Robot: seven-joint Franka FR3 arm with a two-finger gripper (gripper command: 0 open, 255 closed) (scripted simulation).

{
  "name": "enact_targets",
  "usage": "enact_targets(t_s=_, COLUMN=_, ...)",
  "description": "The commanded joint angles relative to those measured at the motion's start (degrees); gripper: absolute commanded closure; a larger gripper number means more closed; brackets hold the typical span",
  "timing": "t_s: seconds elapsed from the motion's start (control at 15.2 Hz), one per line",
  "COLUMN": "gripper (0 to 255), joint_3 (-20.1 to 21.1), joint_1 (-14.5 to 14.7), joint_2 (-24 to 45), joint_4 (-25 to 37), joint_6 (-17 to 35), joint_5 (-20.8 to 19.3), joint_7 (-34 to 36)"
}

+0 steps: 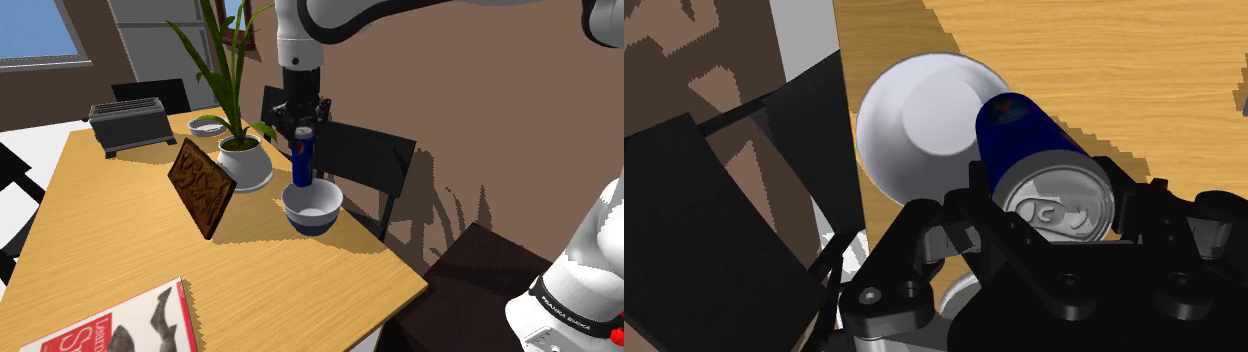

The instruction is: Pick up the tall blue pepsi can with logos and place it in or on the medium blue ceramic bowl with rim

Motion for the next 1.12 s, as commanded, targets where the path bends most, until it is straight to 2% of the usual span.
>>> enact_targets(t_s=0.0, gripper=255, joint_3=-0.97, joint_1=-1.4, joint_2=0.35, joint_4=1.53, joint_6=-1.12, joint_5=0.04, joint_7=-2.54)
enact_targets(t_s=0.26, gripper=255, joint_3=-2.88, joint_1=-4.07, joint_2=1.82, joint_4=5.64, joint_6=-3.68, joint_5=-0.12, joint_7=-7.37)
enact_targets(t_s=1.06, gripper=255, joint_3=-3.08, joint_1=-4.36, joint_2=2.17, joint_4=-3.17, joint_6=5.44, joint_5=-0.39, joint_7=-7.08)
